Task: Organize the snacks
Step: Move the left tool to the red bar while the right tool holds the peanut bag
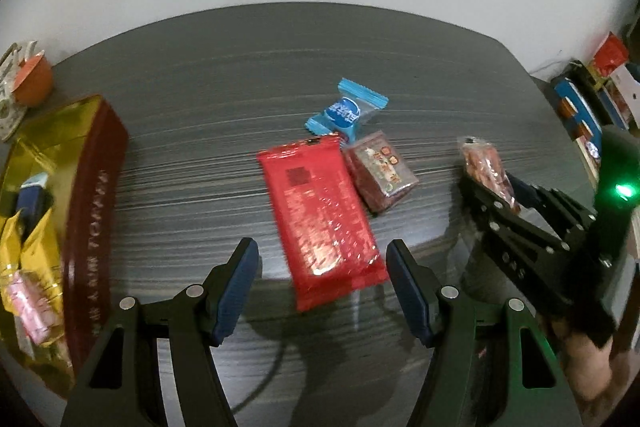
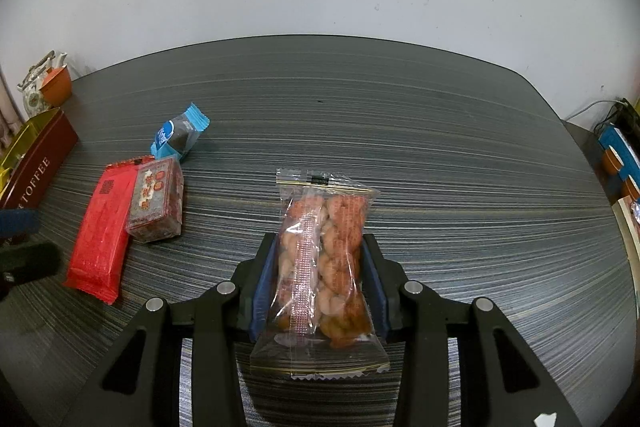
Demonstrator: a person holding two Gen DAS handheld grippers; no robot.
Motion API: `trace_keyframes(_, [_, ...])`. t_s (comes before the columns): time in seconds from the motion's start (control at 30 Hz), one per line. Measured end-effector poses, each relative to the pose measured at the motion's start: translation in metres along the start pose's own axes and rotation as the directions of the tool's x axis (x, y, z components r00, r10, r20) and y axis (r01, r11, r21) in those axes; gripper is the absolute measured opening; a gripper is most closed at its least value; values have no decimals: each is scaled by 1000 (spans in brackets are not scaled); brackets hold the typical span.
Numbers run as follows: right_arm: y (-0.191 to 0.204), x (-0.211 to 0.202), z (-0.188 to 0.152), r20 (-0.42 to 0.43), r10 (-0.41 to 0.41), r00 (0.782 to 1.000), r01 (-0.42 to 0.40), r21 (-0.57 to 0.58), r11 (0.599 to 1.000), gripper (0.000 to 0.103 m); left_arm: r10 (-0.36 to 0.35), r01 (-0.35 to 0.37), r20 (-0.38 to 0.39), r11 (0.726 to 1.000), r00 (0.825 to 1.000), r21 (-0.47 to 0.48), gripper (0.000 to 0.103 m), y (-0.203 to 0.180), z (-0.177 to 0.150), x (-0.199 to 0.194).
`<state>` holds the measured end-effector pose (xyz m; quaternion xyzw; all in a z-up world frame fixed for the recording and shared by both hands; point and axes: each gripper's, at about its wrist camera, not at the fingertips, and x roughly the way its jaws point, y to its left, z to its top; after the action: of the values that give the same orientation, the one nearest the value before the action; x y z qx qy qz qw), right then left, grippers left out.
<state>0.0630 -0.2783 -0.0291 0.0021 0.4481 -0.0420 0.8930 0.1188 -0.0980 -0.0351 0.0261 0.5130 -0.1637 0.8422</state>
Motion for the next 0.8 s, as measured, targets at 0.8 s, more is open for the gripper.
trace_keyframes(0.8, [3, 3, 1, 0, 1, 1000, -1, 3, 1000, 39, 77, -76, -20, 996, 997, 39, 49, -9, 15, 33])
